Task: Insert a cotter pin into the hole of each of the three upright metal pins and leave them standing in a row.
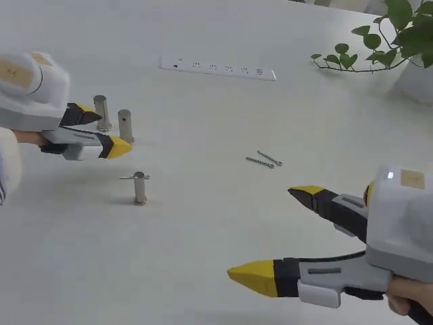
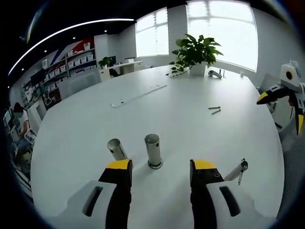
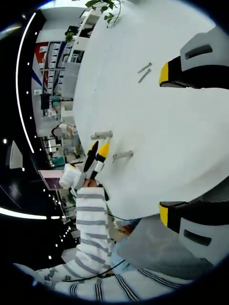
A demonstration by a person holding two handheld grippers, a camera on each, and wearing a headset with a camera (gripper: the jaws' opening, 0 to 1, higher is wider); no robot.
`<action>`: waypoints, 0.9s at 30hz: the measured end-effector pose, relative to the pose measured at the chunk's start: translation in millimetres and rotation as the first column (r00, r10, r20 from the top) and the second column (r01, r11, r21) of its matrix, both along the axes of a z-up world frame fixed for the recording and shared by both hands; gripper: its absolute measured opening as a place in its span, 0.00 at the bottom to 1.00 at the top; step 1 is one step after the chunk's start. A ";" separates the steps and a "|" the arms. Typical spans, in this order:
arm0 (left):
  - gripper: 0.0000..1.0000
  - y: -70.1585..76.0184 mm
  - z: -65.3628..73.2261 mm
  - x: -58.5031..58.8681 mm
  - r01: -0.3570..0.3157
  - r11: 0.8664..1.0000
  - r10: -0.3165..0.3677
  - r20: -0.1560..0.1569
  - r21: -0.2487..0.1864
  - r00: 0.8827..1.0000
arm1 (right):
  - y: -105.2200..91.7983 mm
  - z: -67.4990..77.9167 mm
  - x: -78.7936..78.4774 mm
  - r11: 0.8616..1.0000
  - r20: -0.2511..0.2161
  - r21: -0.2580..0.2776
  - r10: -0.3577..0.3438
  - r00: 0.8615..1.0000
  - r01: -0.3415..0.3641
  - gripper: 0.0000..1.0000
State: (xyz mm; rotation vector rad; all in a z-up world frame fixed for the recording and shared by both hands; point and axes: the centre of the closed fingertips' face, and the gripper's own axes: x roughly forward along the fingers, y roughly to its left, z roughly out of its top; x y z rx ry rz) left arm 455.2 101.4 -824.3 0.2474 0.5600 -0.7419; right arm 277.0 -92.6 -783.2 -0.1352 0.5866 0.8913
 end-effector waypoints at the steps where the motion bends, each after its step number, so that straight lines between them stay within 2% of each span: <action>1: 0.47 -0.6 -2.8 0.3 0.001 1.000 -0.001 -0.007 0.003 1.000 | -2.2 0.2 -1.0 1.000 0.004 -0.006 -0.005 1.000 0.005 1.00; 7: 0.44 -8.4 -10.8 5.8 0.006 1.000 -0.006 -0.017 -0.004 1.000 | -12.0 4.3 -3.1 0.999 0.004 -0.009 -0.040 0.999 0.040 1.00; 14: 0.38 -11.7 -16.3 14.1 -0.012 1.000 0.012 -0.023 -0.006 1.000 | -19.1 2.5 -6.8 0.999 -0.008 -0.026 -0.046 0.999 0.046 1.00; 17: 0.37 -11.5 -16.1 16.4 -0.023 1.000 0.022 -0.027 -0.018 0.999 | -21.4 2.6 -5.7 0.998 -0.009 -0.025 -0.058 0.998 0.058 1.00; 22: 0.27 -11.1 -15.8 22.3 -0.045 0.998 0.045 -0.025 -0.031 0.999 | -23.4 1.7 -4.8 0.998 -0.018 -0.022 -0.066 0.998 0.066 1.00; 27: 0.22 -12.6 -12.2 26.5 -0.065 0.996 0.064 -0.028 -0.063 0.998 | -26.6 1.1 -4.3 0.997 -0.025 -0.022 -0.072 0.997 0.071 1.00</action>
